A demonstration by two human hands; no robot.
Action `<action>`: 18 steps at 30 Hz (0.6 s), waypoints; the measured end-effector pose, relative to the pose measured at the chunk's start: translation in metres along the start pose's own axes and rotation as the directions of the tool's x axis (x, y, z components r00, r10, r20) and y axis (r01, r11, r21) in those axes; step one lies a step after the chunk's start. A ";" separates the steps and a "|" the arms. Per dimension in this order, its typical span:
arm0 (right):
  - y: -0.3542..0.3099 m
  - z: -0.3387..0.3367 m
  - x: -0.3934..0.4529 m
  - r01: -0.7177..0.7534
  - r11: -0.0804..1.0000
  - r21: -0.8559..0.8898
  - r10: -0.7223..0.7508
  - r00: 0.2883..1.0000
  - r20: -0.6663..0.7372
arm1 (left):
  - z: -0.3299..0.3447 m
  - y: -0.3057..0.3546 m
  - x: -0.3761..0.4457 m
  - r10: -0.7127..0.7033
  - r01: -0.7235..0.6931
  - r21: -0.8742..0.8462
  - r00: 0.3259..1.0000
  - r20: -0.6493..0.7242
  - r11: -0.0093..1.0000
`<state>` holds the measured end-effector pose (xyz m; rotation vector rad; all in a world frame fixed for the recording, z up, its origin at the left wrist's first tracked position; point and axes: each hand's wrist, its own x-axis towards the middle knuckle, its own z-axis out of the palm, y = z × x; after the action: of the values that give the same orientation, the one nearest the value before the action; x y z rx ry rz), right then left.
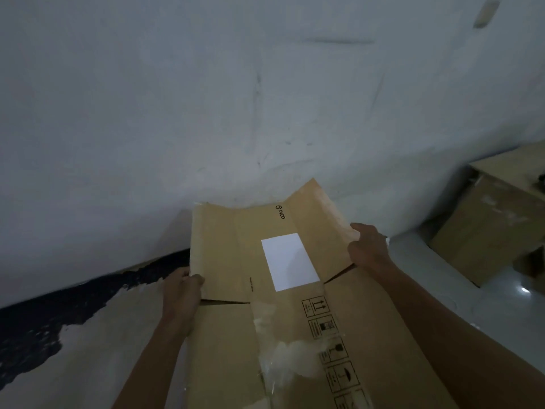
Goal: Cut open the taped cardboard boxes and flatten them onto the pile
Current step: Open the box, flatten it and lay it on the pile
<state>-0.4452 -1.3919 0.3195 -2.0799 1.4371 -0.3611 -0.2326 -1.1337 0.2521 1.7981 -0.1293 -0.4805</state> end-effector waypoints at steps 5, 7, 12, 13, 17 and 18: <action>0.010 0.000 0.059 -0.016 0.998 0.055 0.015 1.000 0.023 | 0.046 0.003 0.022 -0.002 0.002 -0.005 0.999 -0.050 1.000; 0.016 0.008 0.085 -0.007 0.998 0.068 0.004 0.999 0.042 | 0.063 0.003 0.033 -0.026 0.026 0.003 0.997 -0.073 1.000; 0.044 0.035 0.130 0.035 0.999 0.027 -0.037 0.993 0.109 | 0.105 -0.018 0.029 -0.039 0.060 0.119 0.985 -0.171 0.991; 0.052 0.042 0.138 0.053 0.998 0.025 -0.055 0.990 0.130 | 0.111 -0.023 0.028 -0.035 0.071 0.169 0.978 -0.205 0.983; 0.079 0.066 0.162 0.125 0.991 0.042 -0.130 0.979 0.156 | 0.124 -0.052 0.031 -0.033 0.158 0.384 0.949 -0.313 0.910; 0.084 0.072 0.165 0.126 0.991 0.050 -0.132 0.979 0.154 | 0.125 -0.058 0.033 -0.061 0.207 0.439 0.944 -0.324 0.874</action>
<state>-0.4087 -1.5423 0.1954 -2.1246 1.1976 -0.2677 -0.2602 -1.2406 0.1632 2.3499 0.1060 -0.2779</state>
